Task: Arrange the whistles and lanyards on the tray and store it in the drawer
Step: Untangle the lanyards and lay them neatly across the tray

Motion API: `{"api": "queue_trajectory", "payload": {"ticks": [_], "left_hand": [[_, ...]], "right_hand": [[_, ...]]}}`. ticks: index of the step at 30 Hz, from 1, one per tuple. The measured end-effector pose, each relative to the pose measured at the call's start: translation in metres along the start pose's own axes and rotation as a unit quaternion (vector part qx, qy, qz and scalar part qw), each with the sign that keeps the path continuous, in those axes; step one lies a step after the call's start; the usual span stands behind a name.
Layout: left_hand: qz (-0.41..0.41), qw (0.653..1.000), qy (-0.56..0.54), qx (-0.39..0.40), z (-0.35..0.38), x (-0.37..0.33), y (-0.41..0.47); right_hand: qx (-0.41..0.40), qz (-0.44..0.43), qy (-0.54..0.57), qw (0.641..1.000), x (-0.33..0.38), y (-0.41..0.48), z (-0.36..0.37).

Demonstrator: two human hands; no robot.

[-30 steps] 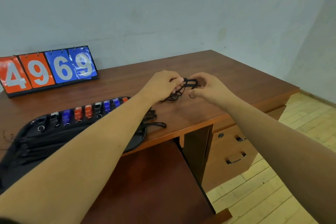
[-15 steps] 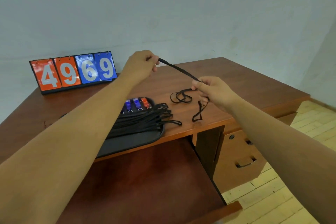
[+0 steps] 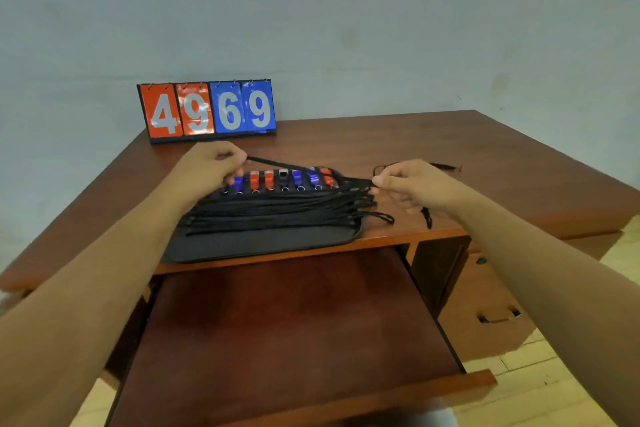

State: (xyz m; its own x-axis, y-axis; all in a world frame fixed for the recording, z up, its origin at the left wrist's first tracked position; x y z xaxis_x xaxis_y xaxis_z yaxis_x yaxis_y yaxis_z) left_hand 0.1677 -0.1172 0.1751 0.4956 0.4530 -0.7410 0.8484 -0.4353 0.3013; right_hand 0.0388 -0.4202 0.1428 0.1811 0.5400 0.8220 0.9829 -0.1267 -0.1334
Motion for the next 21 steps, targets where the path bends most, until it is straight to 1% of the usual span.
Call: {"api": "queue_trajectory", "payload": {"ticks": [2, 5, 9, 13, 16, 21], "left_hand": [[-0.014, 1.0, 0.007, -0.002, -0.01, 0.019, -0.015], [-0.028, 0.999, 0.01, -0.016, -0.024, 0.043, -0.034], [-0.05, 0.998, 0.023, -0.03, -0.043, 0.07, -0.055], [-0.053, 0.995, 0.078, -0.042, -0.052, 0.083, -0.072], [-0.045, 0.991, 0.122, -0.017, -0.05, 0.088, -0.078], [-0.01, 0.982, 0.181, 0.045, -0.041, 0.093, -0.081]], "right_hand": [[0.018, 0.007, -0.035, 0.999, 0.004, 0.002, 0.018], [0.045, 0.015, -0.012, 0.999, 0.007, 0.005, 0.039], [0.044, 0.015, -0.067, 0.997, 0.009, 0.004, 0.05], [0.045, 0.019, -0.113, 0.992, 0.005, 0.0, 0.057], [0.048, 0.025, -0.119, 0.991, -0.003, -0.001, 0.064], [0.008, 0.016, -0.114, 0.993, -0.014, 0.001, 0.062]]}}
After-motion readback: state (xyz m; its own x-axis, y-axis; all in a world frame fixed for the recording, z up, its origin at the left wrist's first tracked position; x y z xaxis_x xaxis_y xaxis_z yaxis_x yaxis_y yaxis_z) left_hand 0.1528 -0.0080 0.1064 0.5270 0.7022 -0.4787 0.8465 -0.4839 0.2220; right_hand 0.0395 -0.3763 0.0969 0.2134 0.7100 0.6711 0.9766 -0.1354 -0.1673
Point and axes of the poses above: each hand's wrist, its own y-axis towards the middle knuckle, its own z-axis out of the palm, x = y × z, the point moved 7 cm from there along y, towards the middle knuckle, and after that the axes turned 8 degrees about z, right-handed, at the moved point
